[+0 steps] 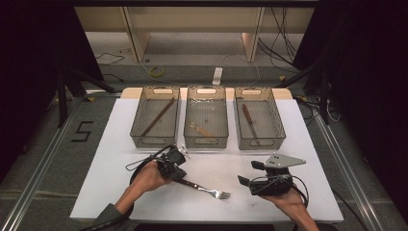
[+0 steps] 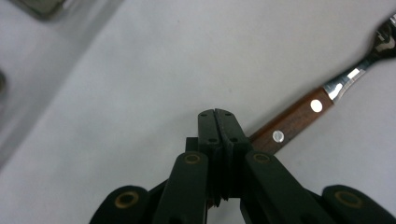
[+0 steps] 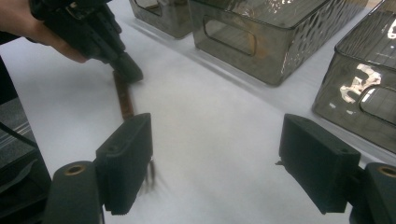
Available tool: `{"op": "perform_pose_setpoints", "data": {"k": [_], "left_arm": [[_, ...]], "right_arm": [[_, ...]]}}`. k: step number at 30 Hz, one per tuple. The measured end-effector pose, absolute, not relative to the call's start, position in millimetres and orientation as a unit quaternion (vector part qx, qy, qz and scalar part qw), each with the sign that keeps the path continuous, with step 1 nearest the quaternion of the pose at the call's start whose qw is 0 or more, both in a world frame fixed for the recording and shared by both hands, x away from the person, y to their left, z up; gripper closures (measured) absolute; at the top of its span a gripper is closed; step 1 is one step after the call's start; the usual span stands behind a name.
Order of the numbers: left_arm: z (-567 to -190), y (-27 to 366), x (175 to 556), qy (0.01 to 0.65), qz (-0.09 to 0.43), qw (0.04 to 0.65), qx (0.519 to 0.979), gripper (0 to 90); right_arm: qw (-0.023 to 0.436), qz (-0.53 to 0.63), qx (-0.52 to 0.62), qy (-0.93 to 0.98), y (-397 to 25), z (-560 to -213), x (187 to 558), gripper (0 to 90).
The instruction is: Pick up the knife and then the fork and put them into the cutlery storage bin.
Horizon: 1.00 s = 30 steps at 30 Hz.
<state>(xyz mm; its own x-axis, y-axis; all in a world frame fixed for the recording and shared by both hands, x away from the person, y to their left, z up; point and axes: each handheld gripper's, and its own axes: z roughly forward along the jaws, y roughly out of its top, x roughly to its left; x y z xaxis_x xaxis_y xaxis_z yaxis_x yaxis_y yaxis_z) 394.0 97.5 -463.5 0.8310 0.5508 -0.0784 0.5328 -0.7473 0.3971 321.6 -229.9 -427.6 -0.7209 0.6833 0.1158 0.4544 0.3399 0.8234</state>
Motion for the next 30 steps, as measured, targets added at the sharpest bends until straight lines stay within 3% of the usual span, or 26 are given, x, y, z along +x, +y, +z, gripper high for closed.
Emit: {"op": "perform_pose_setpoints", "data": {"k": [25, 30], "left_arm": [[-459, 104, 369, 0.299, -0.015, 0.186, 0.936, 88.4], [-448, 107, 368, 0.306, -0.017, 0.204, 0.93, 74.8]], "right_arm": [[0.125, 0.453, 0.349, 0.811, -229, -427, 321, 26.6], [0.125, 0.453, 0.348, 0.811, -229, -426, 321, 26.6]]}}
